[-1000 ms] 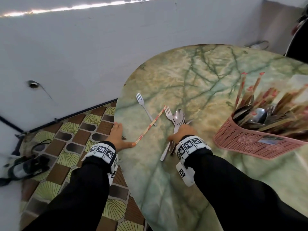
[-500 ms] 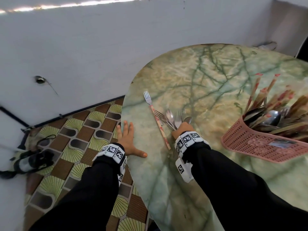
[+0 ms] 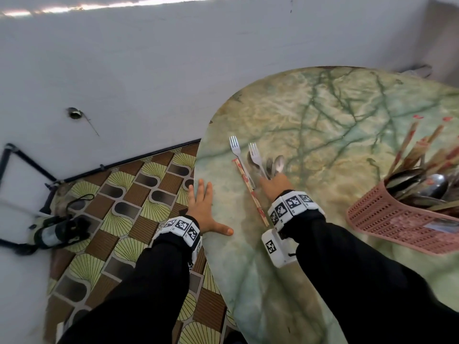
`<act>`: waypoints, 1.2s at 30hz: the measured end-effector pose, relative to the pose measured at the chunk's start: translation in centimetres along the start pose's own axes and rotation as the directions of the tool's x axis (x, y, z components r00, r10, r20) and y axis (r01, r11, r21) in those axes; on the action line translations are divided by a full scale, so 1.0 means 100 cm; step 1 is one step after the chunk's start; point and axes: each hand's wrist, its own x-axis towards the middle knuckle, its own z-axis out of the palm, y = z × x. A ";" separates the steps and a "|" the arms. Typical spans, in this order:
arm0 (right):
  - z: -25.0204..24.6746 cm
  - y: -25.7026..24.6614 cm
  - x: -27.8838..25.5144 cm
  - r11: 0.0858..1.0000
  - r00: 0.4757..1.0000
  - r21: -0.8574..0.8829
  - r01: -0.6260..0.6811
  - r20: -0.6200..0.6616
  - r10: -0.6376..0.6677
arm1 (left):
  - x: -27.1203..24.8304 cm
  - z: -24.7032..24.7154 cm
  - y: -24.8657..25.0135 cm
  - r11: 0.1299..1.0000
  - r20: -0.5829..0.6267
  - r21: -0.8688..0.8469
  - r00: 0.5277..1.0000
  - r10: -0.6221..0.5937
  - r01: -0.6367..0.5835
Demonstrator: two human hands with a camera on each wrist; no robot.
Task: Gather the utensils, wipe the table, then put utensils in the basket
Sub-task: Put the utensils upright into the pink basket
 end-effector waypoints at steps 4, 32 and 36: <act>0.027 -0.003 -0.003 0.981 0.998 -0.192 0.028 0.058 -0.018 | -0.001 0.000 0.000 1.000 -0.011 -0.009 1.000 0.008 -0.008; 0.041 -0.055 0.064 0.844 0.979 -0.501 0.192 0.038 -0.200 | -0.005 -0.002 0.000 0.995 -0.018 -0.094 0.999 0.044 -0.045; 0.035 -0.045 0.060 0.785 0.971 -0.573 0.234 0.093 -0.222 | -0.005 -0.002 0.000 0.995 -0.015 -0.095 0.999 0.037 -0.038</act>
